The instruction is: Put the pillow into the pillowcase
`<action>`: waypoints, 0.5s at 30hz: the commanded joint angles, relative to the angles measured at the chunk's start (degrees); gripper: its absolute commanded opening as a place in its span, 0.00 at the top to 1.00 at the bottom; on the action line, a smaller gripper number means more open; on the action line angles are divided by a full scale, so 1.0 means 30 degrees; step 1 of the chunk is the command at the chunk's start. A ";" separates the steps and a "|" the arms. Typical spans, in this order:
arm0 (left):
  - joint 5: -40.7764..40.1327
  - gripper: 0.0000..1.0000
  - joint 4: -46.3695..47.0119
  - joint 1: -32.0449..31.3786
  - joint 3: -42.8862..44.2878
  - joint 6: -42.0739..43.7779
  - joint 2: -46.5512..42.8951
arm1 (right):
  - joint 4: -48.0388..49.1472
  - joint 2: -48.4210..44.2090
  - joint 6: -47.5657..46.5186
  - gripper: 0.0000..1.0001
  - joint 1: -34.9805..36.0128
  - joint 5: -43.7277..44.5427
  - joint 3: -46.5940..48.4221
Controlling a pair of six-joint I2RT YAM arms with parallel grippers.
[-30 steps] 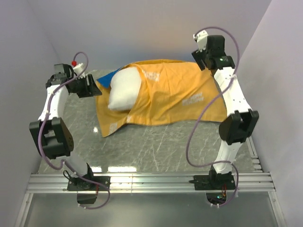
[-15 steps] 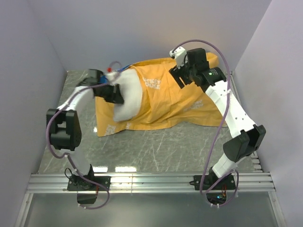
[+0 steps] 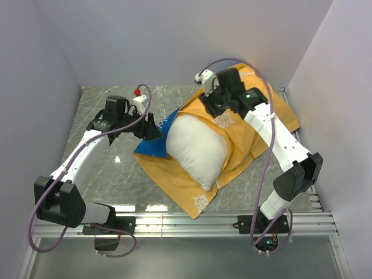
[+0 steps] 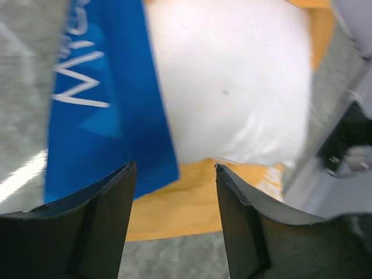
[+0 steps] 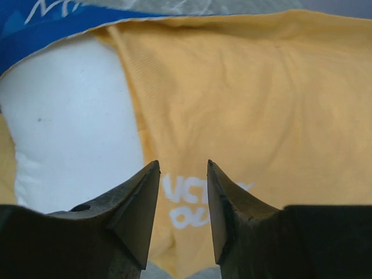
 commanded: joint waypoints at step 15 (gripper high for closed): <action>-0.7386 0.21 0.0613 -0.3056 -0.1602 0.3517 -0.1017 | 0.0528 -0.0571 0.0960 0.54 0.3210 0.4713 -0.3969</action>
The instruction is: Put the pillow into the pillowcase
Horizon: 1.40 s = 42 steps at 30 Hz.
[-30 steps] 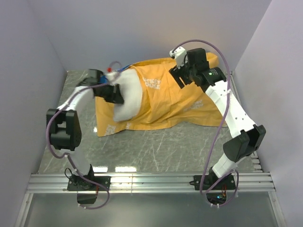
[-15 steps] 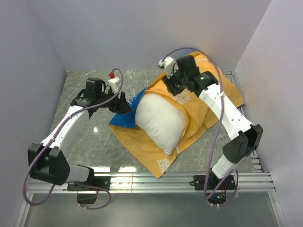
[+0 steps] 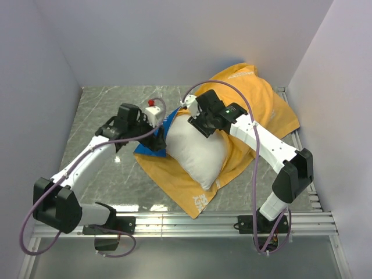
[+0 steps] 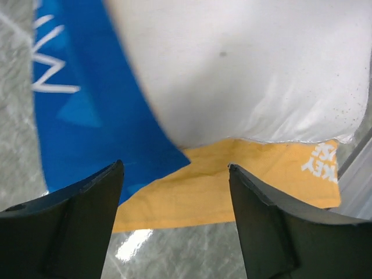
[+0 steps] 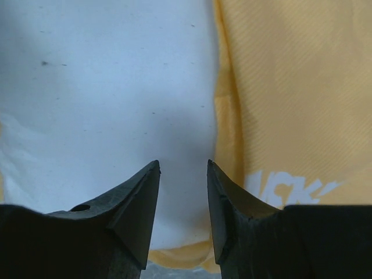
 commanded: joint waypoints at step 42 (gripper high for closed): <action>0.5786 0.34 0.2822 0.7473 -0.2276 -0.6772 -0.1313 | 0.1050 -0.1485 0.2263 0.02 0.3643 0.1471 0.0918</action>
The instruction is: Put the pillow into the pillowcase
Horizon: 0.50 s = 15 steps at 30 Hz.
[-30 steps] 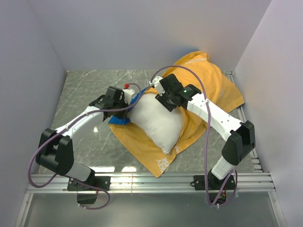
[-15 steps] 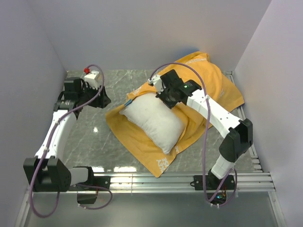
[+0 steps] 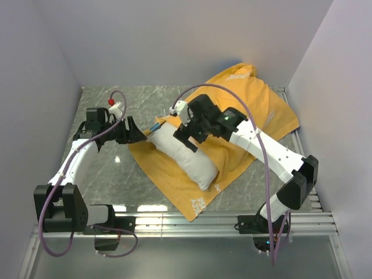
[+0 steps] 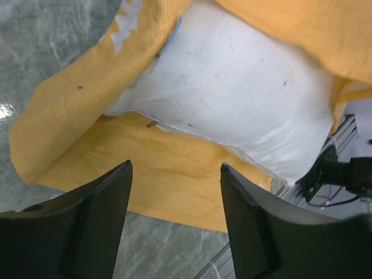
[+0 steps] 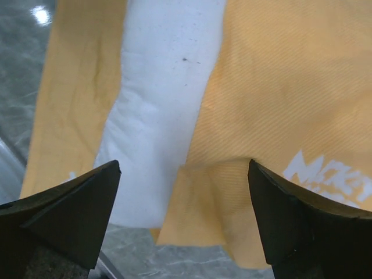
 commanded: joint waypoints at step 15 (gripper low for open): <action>0.1842 0.21 0.2917 0.4506 0.0237 -0.3882 -0.1545 | 0.4302 0.6249 0.2330 0.00 0.7099 1.5142 0.0434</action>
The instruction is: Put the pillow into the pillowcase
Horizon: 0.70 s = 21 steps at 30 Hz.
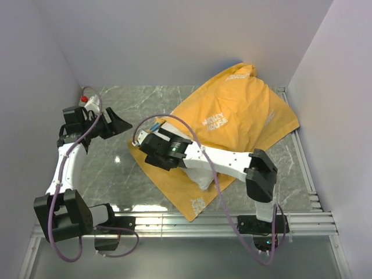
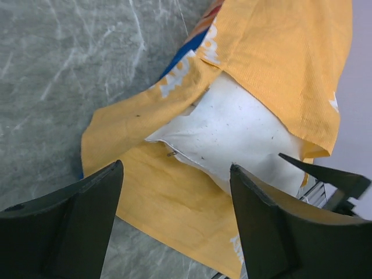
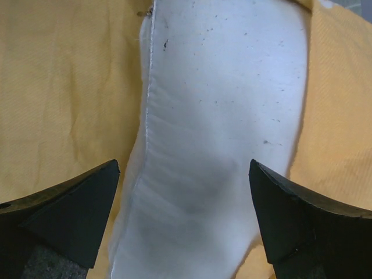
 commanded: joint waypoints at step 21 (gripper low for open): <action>0.0452 0.22 0.3813 0.1896 -0.4957 0.0545 -0.3166 | 0.1456 -0.0524 -0.1193 1.00 -0.3598 -0.3428 0.1797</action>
